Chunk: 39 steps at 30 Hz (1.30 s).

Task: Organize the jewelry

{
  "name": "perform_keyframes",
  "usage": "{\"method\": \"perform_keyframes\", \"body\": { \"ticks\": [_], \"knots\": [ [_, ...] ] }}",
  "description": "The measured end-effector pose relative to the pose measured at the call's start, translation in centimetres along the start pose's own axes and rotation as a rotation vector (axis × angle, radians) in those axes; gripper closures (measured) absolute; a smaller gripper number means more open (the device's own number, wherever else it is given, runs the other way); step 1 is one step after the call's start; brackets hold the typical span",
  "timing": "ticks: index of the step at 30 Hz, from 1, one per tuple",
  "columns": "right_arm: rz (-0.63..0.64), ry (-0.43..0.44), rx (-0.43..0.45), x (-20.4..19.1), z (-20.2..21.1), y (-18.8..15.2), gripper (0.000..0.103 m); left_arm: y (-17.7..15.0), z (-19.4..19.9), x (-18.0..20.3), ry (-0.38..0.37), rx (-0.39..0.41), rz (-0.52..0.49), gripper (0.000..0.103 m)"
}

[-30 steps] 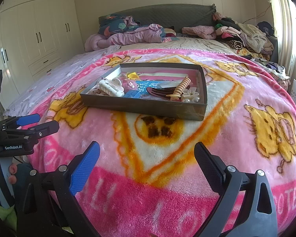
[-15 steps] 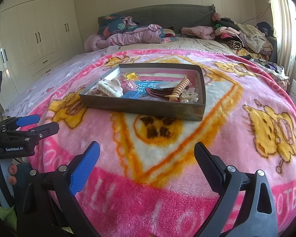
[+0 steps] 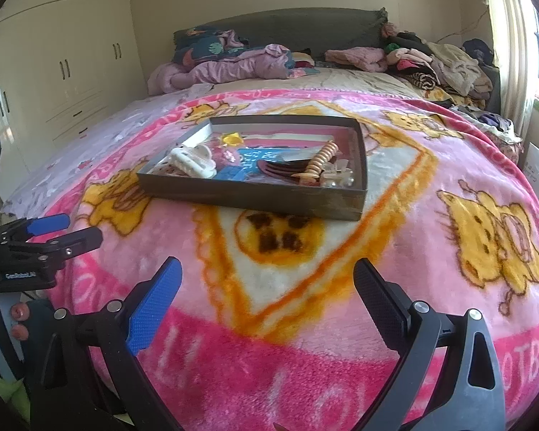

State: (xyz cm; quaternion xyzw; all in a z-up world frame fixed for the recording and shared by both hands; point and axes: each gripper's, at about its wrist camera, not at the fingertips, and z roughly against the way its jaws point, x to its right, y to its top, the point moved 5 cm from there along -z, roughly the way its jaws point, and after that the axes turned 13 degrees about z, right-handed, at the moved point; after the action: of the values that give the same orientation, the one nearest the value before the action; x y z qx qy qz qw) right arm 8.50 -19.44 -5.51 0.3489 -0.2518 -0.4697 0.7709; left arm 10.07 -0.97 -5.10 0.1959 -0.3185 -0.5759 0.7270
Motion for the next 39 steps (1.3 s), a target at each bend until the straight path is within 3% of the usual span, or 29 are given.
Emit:
{"method": "perform_keyframes", "body": {
  "ticks": [5,8,11,15,18,20,21,25,39],
  "knots": [
    [-0.049,-0.089,-0.003,4.7,-1.0,0.2,0.006,2.2,-2.4,-3.6,0.063,-0.024,0.093,0.011],
    [-0.103,-0.207,-0.031,11.6,-2.9,0.3,0.006,4.9,-4.8,-8.4,0.17,-0.014,0.167,0.011],
    [-0.115,-0.385,-0.112,20.1,-5.6,0.4,0.006,7.7,-7.2,-13.2,0.298,-0.001,0.211,0.011],
    [-0.209,-0.431,-0.246,30.0,-9.7,-0.9,0.006,10.9,-10.5,-18.2,0.352,-0.004,0.268,0.011],
    [-0.336,-0.448,-0.314,34.8,-11.8,-2.8,0.005,11.7,-12.6,-21.0,0.417,-0.003,0.281,0.011],
    [-0.351,-0.418,-0.299,35.4,-12.6,-3.6,0.005,11.4,-13.8,-22.2,0.377,-0.013,0.296,0.01],
    [-0.324,-0.444,-0.285,35.2,-12.3,-3.4,0.005,11.3,-13.7,-22.3,0.36,-0.008,0.309,0.01],
    [-0.272,-0.501,-0.309,34.6,-12.8,-3.1,0.005,11.2,-13.6,-21.9,0.385,0.001,0.288,0.01],
    [-0.291,-0.479,-0.292,34.3,-12.3,-3.1,0.005,11.2,-13.5,-21.9,0.38,0.002,0.291,0.01]
  ]
}}
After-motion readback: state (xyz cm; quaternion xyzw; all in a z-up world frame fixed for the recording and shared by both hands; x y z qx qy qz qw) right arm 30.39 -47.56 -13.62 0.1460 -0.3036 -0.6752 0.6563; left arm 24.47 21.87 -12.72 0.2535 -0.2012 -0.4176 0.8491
